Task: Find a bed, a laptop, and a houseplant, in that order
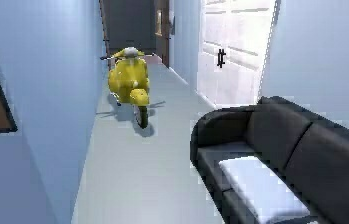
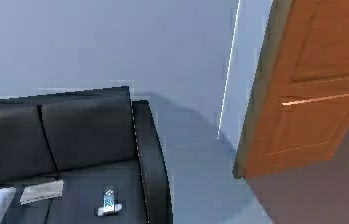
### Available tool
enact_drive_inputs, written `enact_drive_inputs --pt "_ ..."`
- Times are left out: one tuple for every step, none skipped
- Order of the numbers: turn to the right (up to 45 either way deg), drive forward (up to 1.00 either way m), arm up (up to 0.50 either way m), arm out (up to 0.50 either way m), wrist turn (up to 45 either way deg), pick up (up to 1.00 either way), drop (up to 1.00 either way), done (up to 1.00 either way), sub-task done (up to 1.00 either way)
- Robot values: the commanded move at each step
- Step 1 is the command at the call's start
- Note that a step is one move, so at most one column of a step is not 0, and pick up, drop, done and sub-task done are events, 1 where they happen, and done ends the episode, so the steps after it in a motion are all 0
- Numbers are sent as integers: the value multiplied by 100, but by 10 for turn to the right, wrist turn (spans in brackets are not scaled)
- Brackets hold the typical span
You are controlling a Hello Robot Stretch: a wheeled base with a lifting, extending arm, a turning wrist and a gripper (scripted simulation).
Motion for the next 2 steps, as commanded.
enact_drive_inputs --pt "0 100 0 0 0 0 0 0 0" --pt "-30 0 0 0 0 0 0 0 0"
